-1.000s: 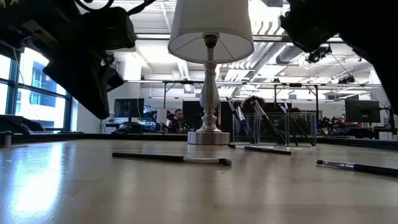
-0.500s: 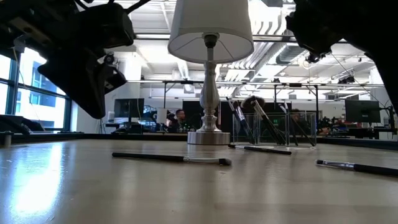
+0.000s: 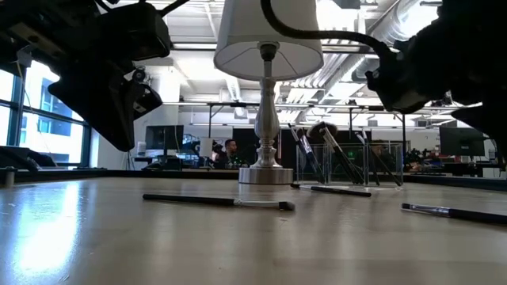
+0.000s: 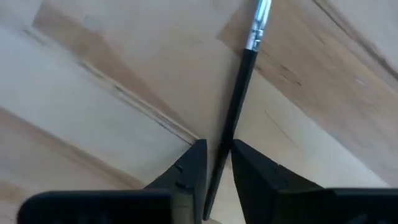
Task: Put items in baskets/containers
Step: Put the eyeshadow brush into the transparent organizer
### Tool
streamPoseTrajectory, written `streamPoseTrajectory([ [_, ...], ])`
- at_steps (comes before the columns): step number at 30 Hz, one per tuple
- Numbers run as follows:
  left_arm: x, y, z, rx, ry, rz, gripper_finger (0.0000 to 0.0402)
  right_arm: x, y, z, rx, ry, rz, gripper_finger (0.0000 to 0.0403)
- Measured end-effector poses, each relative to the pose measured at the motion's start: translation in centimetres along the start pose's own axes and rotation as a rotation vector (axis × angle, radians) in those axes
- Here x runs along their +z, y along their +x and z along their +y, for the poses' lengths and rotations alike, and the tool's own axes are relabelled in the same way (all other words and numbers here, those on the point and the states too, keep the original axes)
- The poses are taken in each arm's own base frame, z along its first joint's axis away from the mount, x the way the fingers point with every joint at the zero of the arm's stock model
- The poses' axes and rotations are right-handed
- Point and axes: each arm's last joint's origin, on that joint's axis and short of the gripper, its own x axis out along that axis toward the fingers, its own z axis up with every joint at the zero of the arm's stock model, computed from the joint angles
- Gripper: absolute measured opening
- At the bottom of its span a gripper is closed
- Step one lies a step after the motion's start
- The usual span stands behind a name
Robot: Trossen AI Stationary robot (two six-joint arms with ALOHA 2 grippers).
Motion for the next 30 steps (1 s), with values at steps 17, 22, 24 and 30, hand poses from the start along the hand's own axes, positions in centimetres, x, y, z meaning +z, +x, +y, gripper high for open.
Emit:
streamPoseTrajectory([
  [17, 0.9, -0.1, 0.6, 0.25, 0.078, -0.138, 0.0001, 3.5, 1.0, -0.1, -0.034, -0.673, -0.105, 0.0005],
  [22, 1.0, -0.2, 0.6, 0.283, 0.073, -0.16, 0.0001, 5.7, 1.3, -0.5, 0.004, -0.653, -0.096, 0.0004],
  [24, 1.0, -0.1, 0.6, 0.283, 0.07, -0.159, 0.0001, 6.5, 1.3, -0.6, 0.014, -0.652, -0.096, 0.0003],
  [30, 1.3, 1.1, 0.5, 0.258, 0.058, -0.184, 0.0017, 8.2, 1.2, -0.6, 0.049, -0.686, -0.134, 0.0003],
])
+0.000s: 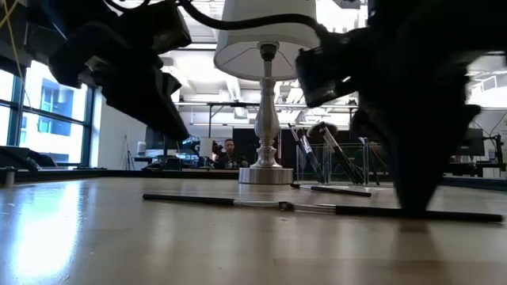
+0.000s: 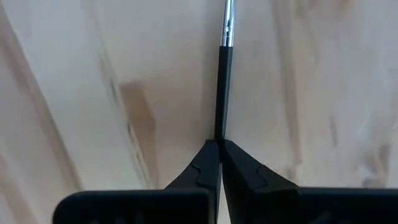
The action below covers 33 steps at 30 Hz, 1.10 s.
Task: Put items in baskets/containers
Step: Put the eyeshadow brush into the transparent organizer
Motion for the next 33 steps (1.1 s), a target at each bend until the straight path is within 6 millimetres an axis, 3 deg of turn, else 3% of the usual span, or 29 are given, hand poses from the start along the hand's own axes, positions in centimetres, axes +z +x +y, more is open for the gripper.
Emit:
streamPoseTrajectory([
  [6, -0.5, 1.9, -0.6, -0.009, -0.001, 0.0, 0.0084, 1.2, 0.0, -1.1, -0.037, 0.051, -0.075, 0.0001],
  [13, -0.9, 3.7, -1.1, -0.009, -0.009, -0.023, 0.0141, 4.1, 0.3, -2.7, -0.091, 0.083, -0.301, 0.0001],
  [19, -0.5, 3.8, -1.2, -0.018, 0.0, 0.002, 0.0147, 4.9, 0.3, -3.7, -0.026, 0.07, -0.268, 0.0001],
  [26, -1.4, 3.8, -0.6, 0.073, 0.06, 0.093, 0.0147, 4.7, 0.3, -3.5, 0.002, 0.028, -0.245, 0.0001],
  [33, -1.9, 5.4, 0.8, 0.003, 0.024, 0.164, 0.0147, 4.8, 0.3, -3.4, 0.018, 0.027, -0.255, 0.0001],
])
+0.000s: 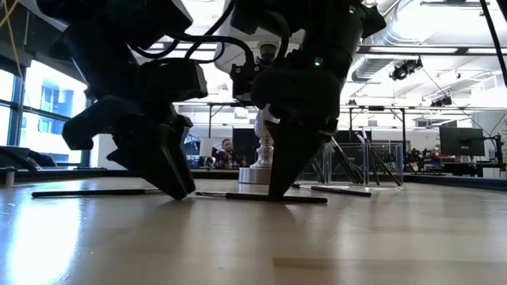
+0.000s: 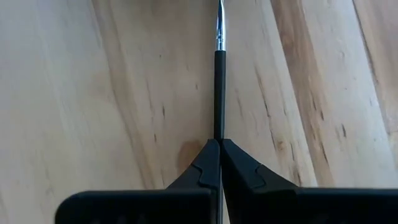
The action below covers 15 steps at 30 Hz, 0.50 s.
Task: Put items in baskets/containers
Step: Put the eyeshadow brush into the transparent organizer
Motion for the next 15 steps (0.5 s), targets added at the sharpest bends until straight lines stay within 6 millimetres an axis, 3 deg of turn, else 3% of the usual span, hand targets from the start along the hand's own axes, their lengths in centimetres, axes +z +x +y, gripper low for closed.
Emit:
streamPoseTrajectory([
  [10, 0.5, 0.5, 1.5, -0.086, 0.112, -0.022, 0.014, 0.0, 0.0, 0.4, 0.035, -0.004, -0.006, 0.0001],
  [15, 0.1, 1.6, 2.0, -0.166, 0.096, 0.017, 0.0069, 0.0, 0.0, 0.5, 0.034, -0.005, -0.01, 0.0],
])
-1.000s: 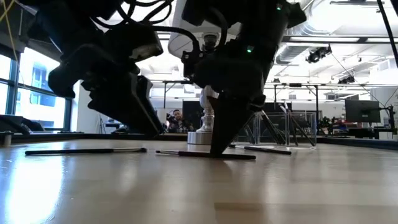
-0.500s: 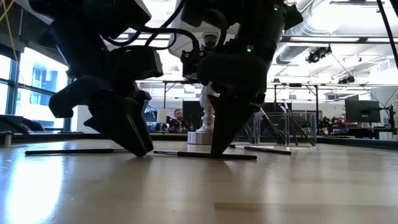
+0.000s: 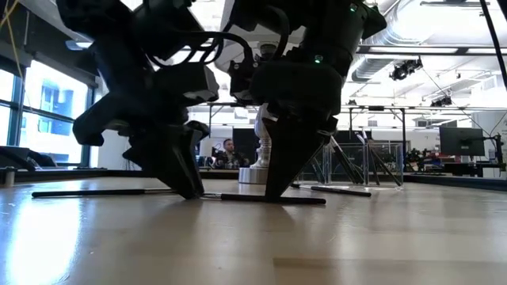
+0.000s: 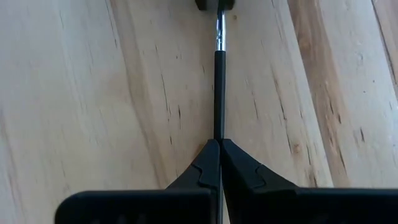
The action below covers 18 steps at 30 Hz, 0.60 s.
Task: Put items in baskets/containers
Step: Put the eyeshadow brush into the transparent organizer
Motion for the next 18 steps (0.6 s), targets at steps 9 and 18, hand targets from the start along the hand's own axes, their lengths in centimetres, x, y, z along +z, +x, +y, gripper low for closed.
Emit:
streamPoseTrajectory([
  [9, -0.6, 0.7, -0.2, -0.055, -0.011, 0.048, 0.0004, 0.1, -0.5, 0.1, 0.012, 0.021, -0.008, 0.0001],
  [18, -0.7, 0.7, -0.2, -0.047, -0.024, 0.056, 0.0001, 0.9, -5.1, -0.3, -0.052, 0.041, -0.131, 0.0062],
])
